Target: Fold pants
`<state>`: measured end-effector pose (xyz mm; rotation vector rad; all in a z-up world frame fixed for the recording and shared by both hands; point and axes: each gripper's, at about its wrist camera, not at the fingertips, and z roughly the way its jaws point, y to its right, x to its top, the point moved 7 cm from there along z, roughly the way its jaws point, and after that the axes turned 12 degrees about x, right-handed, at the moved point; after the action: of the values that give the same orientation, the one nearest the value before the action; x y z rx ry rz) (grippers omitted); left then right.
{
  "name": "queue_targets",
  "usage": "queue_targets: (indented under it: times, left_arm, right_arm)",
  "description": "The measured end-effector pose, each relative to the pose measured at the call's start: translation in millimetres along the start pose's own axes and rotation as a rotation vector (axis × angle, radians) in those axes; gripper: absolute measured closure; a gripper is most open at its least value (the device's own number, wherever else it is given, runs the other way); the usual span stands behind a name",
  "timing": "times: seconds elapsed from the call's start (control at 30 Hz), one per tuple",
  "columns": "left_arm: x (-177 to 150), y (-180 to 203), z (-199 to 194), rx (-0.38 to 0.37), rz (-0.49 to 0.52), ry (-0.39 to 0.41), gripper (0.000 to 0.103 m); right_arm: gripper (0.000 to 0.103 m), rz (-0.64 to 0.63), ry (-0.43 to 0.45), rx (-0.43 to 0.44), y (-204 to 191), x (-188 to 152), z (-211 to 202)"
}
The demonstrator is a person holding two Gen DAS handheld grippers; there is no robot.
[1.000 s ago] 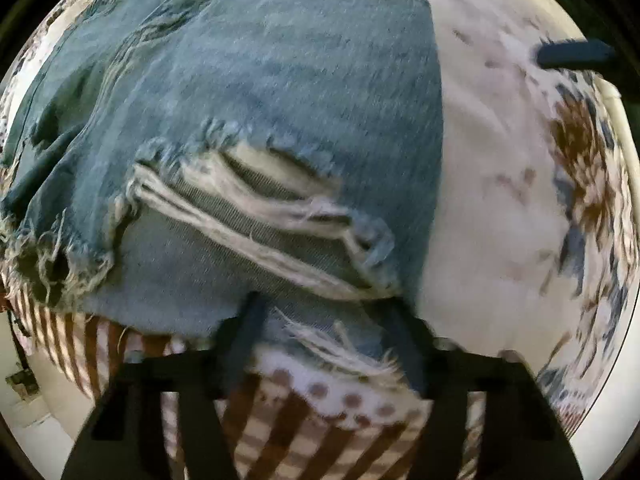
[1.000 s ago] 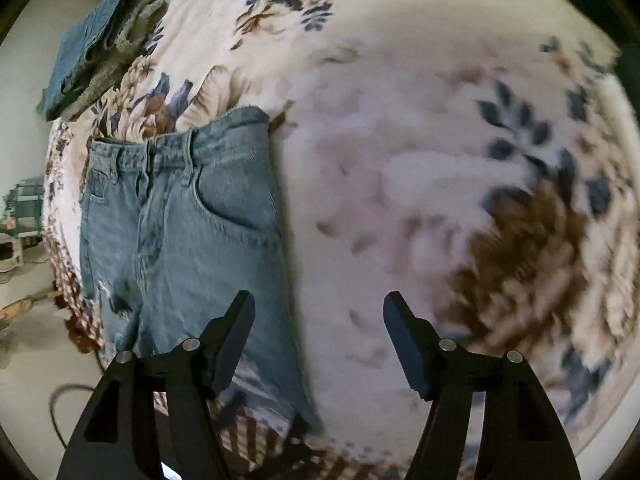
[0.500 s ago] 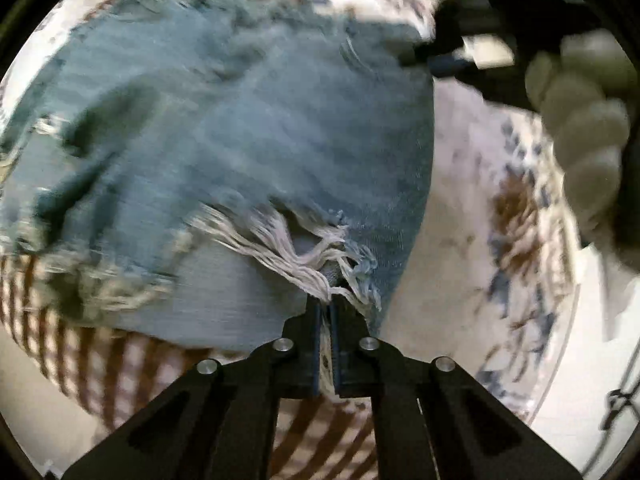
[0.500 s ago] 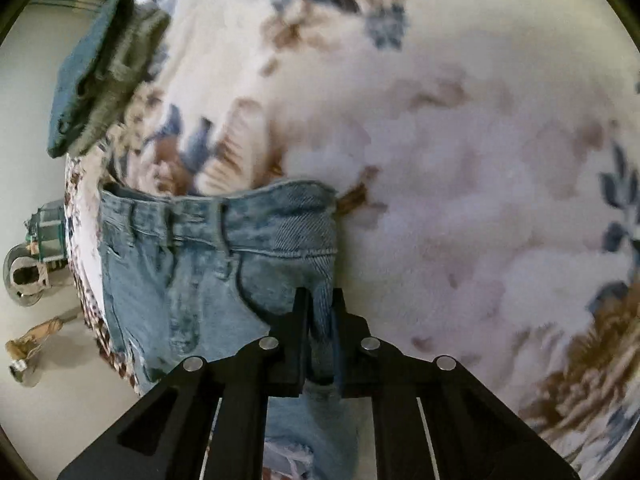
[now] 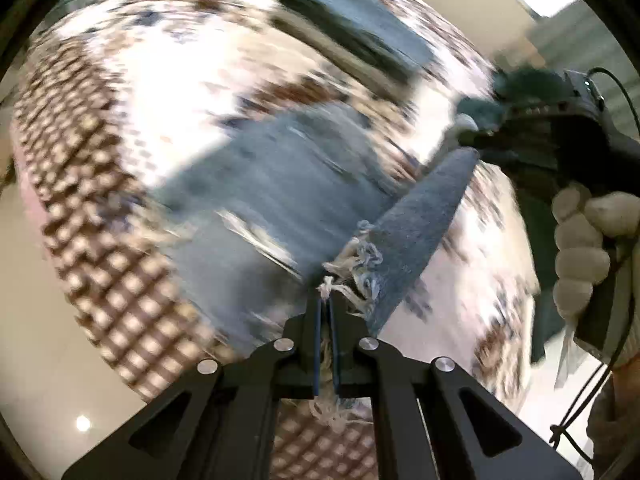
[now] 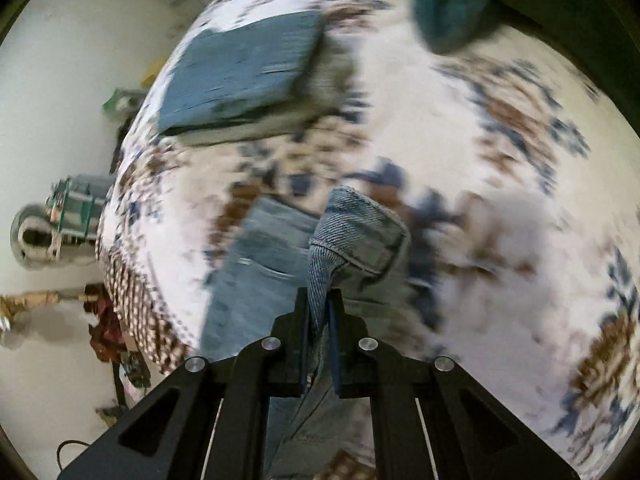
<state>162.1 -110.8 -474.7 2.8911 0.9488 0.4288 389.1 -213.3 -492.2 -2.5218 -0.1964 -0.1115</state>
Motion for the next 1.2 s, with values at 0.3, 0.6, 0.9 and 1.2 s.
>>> queue_targets:
  times: [0.3, 0.6, 0.9, 1.2]
  left_arm:
    - [56, -119, 90, 0.128, -0.129, -0.099, 0.102]
    - [76, -185, 131, 0.185, -0.282, -0.139, 0.101]
    - [51, -162, 99, 0.045, -0.36, -0.132, 0.055]
    - [-32, -91, 90, -0.109, -0.584, -0.233, 0.017]
  right_arm:
    - [0.094, -0.16, -0.125, -0.196, -68, 27, 155]
    - [0.088, -0.202, -0.239, -0.283, -55, 23, 228]
    - [0.029, -0.158, -0.168, -0.046, -47, 22, 168]
    - [0.005, 0.074, -0.188, 0.011, 84, -25, 109]
